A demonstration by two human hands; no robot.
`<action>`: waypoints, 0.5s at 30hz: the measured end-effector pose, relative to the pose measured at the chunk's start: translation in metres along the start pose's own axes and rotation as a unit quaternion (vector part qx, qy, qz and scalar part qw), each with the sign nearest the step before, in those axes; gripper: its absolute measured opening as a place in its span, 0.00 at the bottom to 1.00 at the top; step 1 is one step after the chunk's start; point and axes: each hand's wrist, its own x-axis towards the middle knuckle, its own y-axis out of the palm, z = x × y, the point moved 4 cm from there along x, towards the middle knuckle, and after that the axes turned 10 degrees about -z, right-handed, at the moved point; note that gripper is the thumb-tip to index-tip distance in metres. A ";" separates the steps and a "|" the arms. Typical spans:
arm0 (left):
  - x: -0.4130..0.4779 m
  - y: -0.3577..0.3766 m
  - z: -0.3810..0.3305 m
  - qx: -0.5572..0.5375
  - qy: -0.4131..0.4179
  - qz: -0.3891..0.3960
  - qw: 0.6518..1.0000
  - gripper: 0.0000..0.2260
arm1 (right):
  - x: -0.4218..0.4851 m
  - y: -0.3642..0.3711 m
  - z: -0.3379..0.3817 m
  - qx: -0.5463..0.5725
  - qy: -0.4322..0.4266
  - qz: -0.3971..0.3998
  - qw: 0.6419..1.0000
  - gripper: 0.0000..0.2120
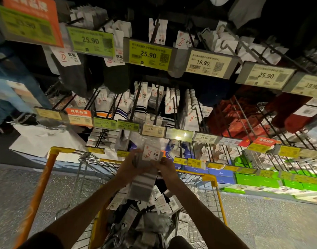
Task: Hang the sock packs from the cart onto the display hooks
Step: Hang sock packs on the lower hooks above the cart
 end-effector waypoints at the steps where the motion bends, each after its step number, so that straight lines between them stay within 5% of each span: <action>1: 0.000 -0.001 0.000 -0.002 0.002 0.000 1.000 0.27 | 0.000 -0.001 -0.001 -0.006 0.000 0.005 1.000 0.11; 7: 0.009 -0.014 0.000 -0.094 -0.083 -0.031 0.992 0.23 | -0.002 -0.006 0.006 -0.009 -0.053 0.003 0.999 0.14; 15: 0.023 -0.019 0.002 -0.032 -0.067 -0.006 0.997 0.12 | 0.004 0.002 0.025 -0.033 -0.115 0.035 0.992 0.15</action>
